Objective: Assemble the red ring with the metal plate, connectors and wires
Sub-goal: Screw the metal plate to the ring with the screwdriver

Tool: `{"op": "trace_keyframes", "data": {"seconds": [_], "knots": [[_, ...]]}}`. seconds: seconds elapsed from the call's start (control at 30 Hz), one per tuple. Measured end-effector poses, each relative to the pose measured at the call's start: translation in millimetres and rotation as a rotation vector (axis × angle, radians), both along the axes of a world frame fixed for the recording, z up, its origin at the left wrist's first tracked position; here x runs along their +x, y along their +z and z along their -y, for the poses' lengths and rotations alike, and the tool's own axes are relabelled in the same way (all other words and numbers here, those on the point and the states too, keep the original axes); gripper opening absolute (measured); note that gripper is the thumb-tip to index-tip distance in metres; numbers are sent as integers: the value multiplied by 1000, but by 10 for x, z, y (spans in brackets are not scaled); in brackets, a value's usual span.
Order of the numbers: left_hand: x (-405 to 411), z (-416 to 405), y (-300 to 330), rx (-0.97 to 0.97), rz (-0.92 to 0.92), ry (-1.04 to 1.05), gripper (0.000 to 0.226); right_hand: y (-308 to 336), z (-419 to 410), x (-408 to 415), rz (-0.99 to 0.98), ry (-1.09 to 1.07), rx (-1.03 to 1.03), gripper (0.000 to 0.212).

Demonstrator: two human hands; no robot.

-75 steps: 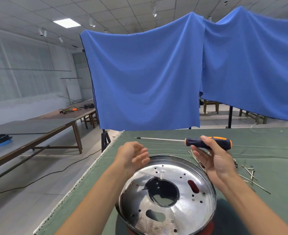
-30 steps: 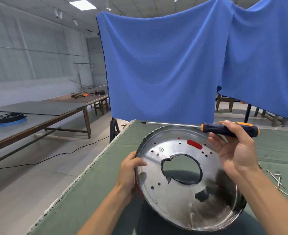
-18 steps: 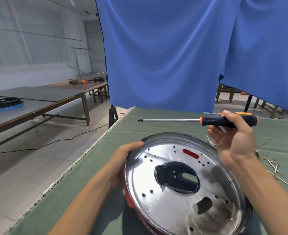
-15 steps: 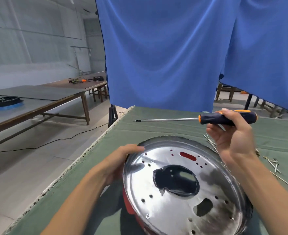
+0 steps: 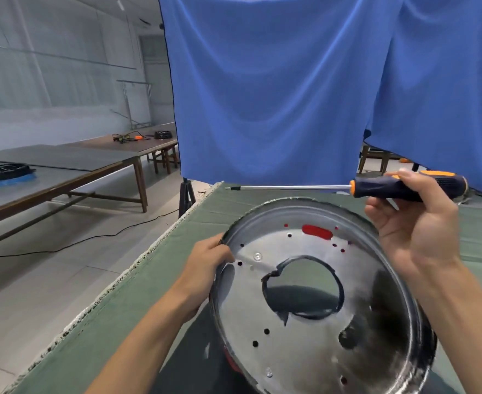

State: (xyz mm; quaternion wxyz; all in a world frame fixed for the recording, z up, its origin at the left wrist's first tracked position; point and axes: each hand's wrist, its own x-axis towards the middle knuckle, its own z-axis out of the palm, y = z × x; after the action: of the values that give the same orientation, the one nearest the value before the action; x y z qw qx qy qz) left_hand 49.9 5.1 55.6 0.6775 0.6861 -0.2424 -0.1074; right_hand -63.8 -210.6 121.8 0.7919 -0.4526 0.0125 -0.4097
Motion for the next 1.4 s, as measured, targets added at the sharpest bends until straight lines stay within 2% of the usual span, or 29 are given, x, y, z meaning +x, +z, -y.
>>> {"op": "trace_keyframes", "data": {"seconds": [0.03,0.07,0.1,0.2,0.43,0.53,0.6,0.73,1.0,1.13,1.4], "knots": [[-7,7,8,-15,25,39,8,20,-6,-8,14,4,-12,44],[0,11,0,-32,50,79,7,34,-14,-11,27,11,-22,45],[9,15,-10,-45,82,116,11,41,-23,-11,38,18,-30,45],[30,19,-43,-94,152,199,46,25,-56,22,46,38,-50,41],[-8,33,-50,-165,170,220,55,-105,-106,118,16,26,-17,16],[-28,28,-36,-200,152,235,51,-90,-92,93,35,18,12,24],[-32,10,-22,-227,119,206,34,-76,-87,74,44,12,30,36],[-4,-19,-38,-249,74,166,55,-63,-85,66,39,9,52,40],[12,-28,-49,-259,63,45,61,-61,-89,74,61,17,46,40],[61,-51,-101,-262,30,41,71,-48,-88,56,53,-2,64,43],[153,-54,-189,-257,-29,37,78,-55,-70,58,50,-31,75,38]]}}
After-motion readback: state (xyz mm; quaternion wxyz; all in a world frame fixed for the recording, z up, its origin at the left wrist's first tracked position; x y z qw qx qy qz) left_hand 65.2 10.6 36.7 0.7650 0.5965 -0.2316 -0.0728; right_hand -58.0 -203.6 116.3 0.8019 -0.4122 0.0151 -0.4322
